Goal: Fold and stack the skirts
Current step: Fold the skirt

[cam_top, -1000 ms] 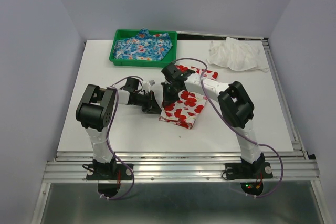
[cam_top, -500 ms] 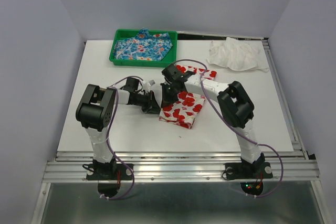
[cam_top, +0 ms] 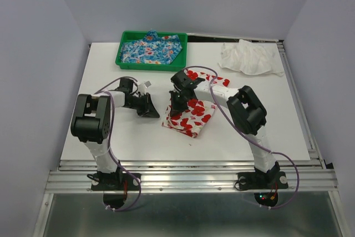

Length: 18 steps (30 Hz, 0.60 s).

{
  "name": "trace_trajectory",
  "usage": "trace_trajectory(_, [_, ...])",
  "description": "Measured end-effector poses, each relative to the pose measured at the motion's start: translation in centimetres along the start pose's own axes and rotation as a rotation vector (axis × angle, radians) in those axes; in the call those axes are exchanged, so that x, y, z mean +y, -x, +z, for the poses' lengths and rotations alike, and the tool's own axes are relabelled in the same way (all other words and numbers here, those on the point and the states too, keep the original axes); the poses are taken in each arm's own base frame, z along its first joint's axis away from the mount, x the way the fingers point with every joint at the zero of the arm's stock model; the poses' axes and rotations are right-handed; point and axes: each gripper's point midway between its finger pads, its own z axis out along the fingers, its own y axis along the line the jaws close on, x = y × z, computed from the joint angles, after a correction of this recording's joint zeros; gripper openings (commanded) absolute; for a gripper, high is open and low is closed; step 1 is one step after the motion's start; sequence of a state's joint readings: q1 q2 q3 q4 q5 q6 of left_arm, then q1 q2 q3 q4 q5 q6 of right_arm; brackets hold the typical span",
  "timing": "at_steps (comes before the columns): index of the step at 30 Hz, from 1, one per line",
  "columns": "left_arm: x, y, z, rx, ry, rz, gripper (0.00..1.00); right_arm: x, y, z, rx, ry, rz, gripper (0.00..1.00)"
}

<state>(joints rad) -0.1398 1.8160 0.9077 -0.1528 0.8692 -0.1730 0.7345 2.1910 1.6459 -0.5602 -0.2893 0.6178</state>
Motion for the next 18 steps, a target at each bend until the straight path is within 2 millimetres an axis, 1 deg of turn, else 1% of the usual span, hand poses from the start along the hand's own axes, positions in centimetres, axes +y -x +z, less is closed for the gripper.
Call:
trace_trajectory(2, [0.0,0.5,-1.0,-0.026,0.005,0.015,0.15,0.0,0.0,0.1,-0.001,0.001,0.0,0.01])
trace_trajectory(4, [-0.7,1.0,-1.6,-0.049,-0.001,0.046,0.12,0.0,0.0,0.1,0.002,0.006,0.001,0.01])
trace_trajectory(7, [-1.1,1.2,-1.8,-0.058,-0.006,0.066,0.1,0.2,0.0,0.1,0.003,0.011,-0.001,0.01])
trace_trajectory(14, [0.0,0.5,-0.2,-0.013,-0.014,0.012,0.05,0.2,0.0,0.1,0.005,0.015,-0.006,0.01])
trace_trajectory(18, [-1.0,0.1,0.5,0.006,-0.058,0.023,0.03,0.2,0.0,0.1,0.006,0.017,-0.013,0.01])
